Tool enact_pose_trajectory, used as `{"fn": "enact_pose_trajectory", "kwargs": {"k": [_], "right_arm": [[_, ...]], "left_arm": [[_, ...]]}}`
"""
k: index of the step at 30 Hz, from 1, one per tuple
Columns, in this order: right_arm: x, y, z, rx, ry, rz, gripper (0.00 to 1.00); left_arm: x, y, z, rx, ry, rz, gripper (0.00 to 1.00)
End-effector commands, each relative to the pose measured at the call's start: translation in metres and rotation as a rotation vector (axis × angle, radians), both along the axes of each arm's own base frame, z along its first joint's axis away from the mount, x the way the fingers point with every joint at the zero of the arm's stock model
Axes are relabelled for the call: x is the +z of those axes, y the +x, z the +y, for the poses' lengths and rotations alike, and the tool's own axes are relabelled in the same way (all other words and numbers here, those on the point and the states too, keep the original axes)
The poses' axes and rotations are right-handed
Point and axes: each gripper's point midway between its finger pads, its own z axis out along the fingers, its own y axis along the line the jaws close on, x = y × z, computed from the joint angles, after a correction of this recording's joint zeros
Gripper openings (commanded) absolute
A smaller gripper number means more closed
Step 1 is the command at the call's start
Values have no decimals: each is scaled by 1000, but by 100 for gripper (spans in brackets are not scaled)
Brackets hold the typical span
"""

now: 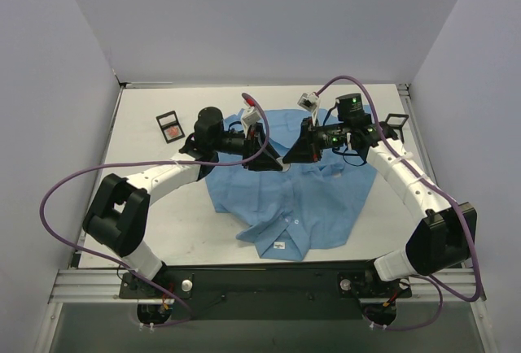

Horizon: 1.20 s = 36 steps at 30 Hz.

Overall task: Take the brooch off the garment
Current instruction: Adjust the brooch.

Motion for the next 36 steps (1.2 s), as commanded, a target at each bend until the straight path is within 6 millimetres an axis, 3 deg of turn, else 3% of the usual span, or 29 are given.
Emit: {"fn": "enact_pose_trajectory", "kwargs": {"k": [1, 4, 23, 36], "right_arm": [[10, -2, 2, 28, 47, -11, 0], [12, -2, 2, 27, 58, -10, 0], [22, 4, 2, -3, 127, 26, 0], [23, 2, 2, 1, 130, 21, 0]], "left_arm": [[13, -1, 0, -12, -31, -52, 37], [13, -1, -1, -13, -33, -49, 34], [14, -1, 0, -9, -40, -48, 38], [15, 2, 2, 8, -48, -52, 30]]}}
